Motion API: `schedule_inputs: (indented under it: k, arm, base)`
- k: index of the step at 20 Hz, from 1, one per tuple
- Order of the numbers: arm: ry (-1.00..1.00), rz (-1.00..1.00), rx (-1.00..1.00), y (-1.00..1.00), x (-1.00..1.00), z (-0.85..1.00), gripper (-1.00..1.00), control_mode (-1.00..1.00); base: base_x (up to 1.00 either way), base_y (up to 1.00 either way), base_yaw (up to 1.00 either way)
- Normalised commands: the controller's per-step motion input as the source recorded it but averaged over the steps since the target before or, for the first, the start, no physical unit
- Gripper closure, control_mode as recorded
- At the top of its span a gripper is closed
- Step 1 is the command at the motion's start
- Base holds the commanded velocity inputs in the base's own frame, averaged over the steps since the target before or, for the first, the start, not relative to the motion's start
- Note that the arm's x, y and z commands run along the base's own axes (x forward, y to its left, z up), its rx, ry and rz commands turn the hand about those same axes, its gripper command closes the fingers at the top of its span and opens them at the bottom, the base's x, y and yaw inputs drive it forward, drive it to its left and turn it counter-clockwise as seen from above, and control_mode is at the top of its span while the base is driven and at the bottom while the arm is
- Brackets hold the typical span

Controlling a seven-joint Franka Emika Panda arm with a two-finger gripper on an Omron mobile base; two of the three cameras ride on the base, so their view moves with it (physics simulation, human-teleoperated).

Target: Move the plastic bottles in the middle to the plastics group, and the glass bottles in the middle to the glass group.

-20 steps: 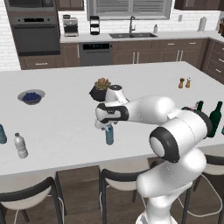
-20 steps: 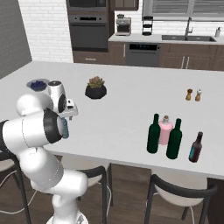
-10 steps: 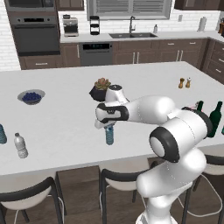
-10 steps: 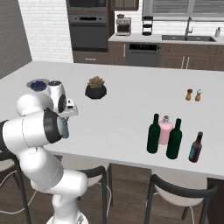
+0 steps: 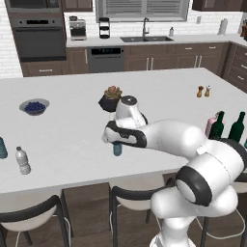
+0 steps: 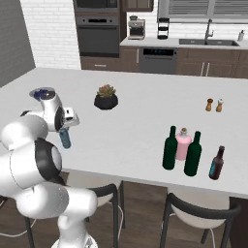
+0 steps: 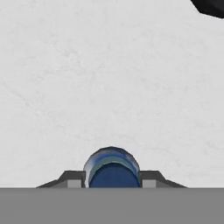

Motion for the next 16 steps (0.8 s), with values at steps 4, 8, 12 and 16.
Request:
schedule_inputs:
  k: [4, 8, 12, 16]
  arm:
    - [-0.06, 0.17, 0.01, 0.84, -0.01, 0.3, 1.0, -1.0]
    - [0.13, 0.23, 0.0, 1.0, 0.0, 0.39, 1.0, -1.0]
    - [0.31, 0.23, -0.02, 0.88, 0.04, 0.4, 1.0, -1.0]
    - [0.29, 0.12, -0.08, 0.61, 0.01, 0.03, 1.0, -1.0]
  base:
    - [0.0, 0.0, 0.0]
    - [0.0, 0.0, 0.0]
    - [0.0, 0.0, 0.0]
    - [0.0, 0.0, 0.0]
